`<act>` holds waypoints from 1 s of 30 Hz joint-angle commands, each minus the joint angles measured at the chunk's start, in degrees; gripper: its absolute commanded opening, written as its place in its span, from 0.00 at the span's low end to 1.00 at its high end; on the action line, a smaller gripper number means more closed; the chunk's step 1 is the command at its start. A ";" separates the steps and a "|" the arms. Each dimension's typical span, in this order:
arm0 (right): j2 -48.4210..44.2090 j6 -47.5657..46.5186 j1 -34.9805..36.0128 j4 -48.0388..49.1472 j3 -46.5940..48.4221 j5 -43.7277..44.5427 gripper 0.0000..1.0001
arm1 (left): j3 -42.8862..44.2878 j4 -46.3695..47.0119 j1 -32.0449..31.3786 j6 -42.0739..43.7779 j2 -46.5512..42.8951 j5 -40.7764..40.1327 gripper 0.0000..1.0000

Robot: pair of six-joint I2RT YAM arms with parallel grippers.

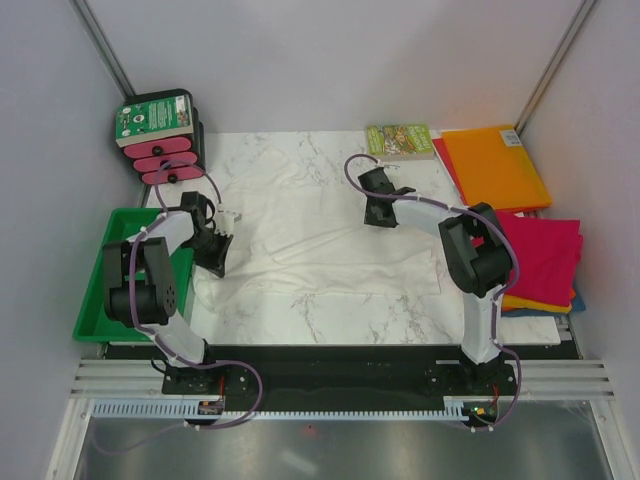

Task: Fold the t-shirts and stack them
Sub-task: Fold the flattened tshirt in 1/3 of the way, then grap the side of the flattened tshirt furthest away from the robot with both arms

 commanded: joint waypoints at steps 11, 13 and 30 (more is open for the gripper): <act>-4.97 -0.15 -0.51 -8.02 6.70 4.78 0.50 | 8.17 -2.53 0.30 -1.70 -6.96 5.69 0.10; -4.62 -0.85 -0.59 -8.90 12.48 3.99 0.50 | 14.93 -1.47 0.30 -3.82 -5.92 9.02 0.11; -0.40 -4.90 -0.50 -7.68 18.40 3.82 0.50 | 84.56 -6.84 -14.28 -4.55 46.64 -3.15 0.15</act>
